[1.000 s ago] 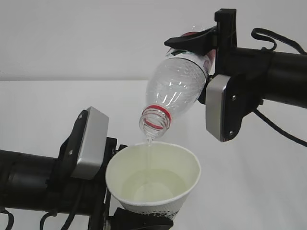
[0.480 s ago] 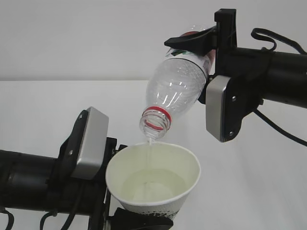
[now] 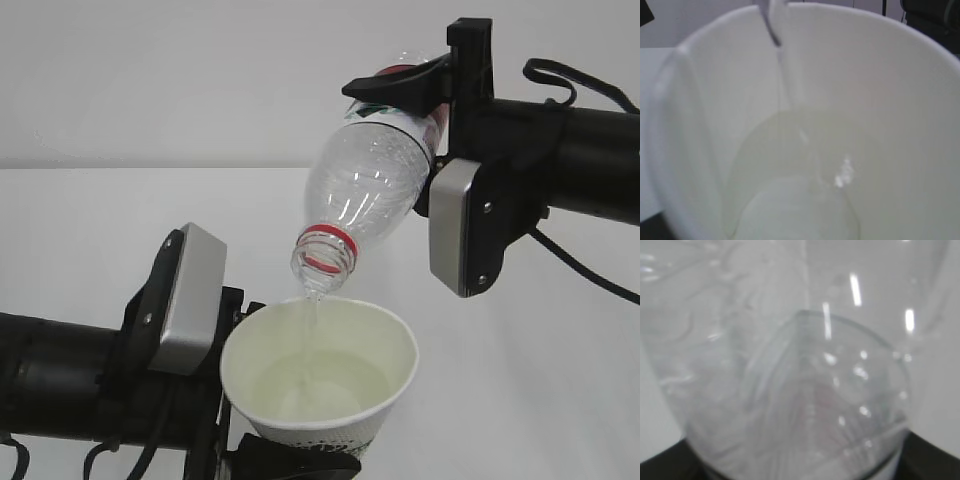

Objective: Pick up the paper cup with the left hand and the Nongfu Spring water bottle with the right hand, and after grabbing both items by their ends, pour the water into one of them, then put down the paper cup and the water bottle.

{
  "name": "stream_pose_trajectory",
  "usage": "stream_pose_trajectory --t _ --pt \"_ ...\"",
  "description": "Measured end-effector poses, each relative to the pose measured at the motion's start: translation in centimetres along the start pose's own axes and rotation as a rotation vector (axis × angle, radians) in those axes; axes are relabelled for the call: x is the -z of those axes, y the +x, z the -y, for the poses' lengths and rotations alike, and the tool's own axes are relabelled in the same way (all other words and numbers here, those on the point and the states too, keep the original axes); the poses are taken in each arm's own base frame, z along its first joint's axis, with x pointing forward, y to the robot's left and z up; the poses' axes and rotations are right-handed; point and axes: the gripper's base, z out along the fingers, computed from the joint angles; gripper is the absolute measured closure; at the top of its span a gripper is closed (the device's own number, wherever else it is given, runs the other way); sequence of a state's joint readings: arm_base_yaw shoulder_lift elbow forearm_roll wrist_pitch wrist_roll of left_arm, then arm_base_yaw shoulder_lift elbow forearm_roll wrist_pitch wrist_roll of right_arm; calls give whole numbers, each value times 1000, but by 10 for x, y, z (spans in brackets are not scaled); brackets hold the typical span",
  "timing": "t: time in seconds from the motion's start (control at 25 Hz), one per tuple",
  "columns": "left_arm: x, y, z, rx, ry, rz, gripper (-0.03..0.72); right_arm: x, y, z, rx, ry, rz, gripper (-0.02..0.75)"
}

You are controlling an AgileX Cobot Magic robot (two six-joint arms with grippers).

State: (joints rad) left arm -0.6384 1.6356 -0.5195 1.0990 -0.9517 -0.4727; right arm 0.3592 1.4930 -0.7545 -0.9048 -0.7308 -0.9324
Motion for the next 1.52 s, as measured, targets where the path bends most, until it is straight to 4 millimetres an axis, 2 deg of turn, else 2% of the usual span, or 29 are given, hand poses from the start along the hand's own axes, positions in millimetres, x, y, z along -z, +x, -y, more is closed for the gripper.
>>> stream_pose_trajectory --t 1.52 --pt "0 0 0 0 -1 -2 153 0 -1 1 14 8 6 265"
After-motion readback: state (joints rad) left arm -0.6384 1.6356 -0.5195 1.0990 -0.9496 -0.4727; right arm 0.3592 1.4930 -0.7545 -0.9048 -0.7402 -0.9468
